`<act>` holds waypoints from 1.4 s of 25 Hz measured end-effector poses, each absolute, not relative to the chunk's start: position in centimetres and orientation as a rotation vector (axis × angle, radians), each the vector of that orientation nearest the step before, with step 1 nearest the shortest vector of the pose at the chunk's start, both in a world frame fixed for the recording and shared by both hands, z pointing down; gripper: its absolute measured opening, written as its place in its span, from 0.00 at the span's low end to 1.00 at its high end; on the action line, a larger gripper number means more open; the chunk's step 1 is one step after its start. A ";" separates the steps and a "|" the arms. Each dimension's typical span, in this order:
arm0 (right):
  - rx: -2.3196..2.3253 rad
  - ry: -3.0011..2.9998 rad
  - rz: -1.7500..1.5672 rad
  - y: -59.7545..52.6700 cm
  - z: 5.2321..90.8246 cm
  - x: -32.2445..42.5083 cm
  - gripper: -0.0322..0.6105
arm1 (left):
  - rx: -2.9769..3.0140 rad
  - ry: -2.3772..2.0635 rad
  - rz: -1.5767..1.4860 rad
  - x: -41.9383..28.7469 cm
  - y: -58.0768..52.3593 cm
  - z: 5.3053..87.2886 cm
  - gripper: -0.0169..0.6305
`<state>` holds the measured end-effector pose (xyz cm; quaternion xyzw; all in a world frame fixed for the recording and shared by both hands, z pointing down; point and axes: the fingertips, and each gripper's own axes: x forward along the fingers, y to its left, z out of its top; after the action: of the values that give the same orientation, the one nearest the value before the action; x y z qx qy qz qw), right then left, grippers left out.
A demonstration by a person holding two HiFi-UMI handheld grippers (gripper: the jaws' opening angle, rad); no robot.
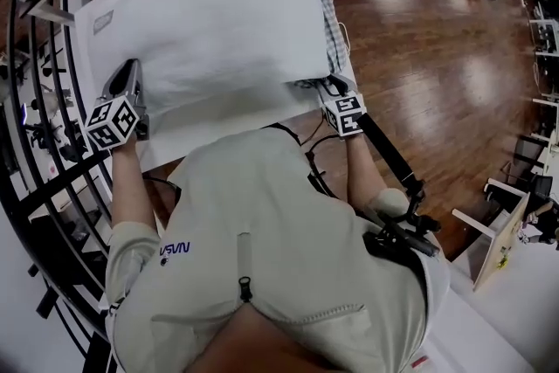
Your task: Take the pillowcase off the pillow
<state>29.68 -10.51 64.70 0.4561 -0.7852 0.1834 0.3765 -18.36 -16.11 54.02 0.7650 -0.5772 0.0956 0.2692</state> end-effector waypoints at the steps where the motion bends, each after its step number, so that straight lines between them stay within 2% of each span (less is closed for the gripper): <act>1: 1.197 -1.983 0.456 -11.0 65.3 29.5 0.19 | 2.065 -1.557 0.252 -18.0 -15.9 54.0 0.12; 6: 1.272 -1.902 0.425 -13.7 66.4 27.3 0.07 | 2.113 -1.512 0.238 -14.8 -14.1 53.9 0.12; 15: 1.571 -1.861 0.465 -9.9 60.9 28.6 0.08 | 2.204 -1.647 0.189 -14.7 -8.6 49.7 0.16; 19: 1.666 -1.905 0.442 -8.4 57.5 27.0 0.06 | 2.221 -1.694 0.215 -14.0 -5.8 50.1 0.08; 22: 1.656 -1.980 0.384 -8.0 55.4 25.3 0.05 | 2.263 -1.710 0.259 -13.4 -4.5 50.0 0.03; 30: 1.576 -2.164 0.365 -7.7 53.9 23.7 0.05 | 2.210 -1.876 0.303 -11.6 -0.9 48.4 0.03; 35: 1.477 -2.269 0.300 -5.8 54.6 23.8 0.05 | 2.187 -1.897 0.303 -6.6 1.8 49.8 0.03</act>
<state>23.84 -5.80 54.62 0.5305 -0.8149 0.1079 0.2070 -6.65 1.83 49.79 0.7463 -0.6474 0.1033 0.1151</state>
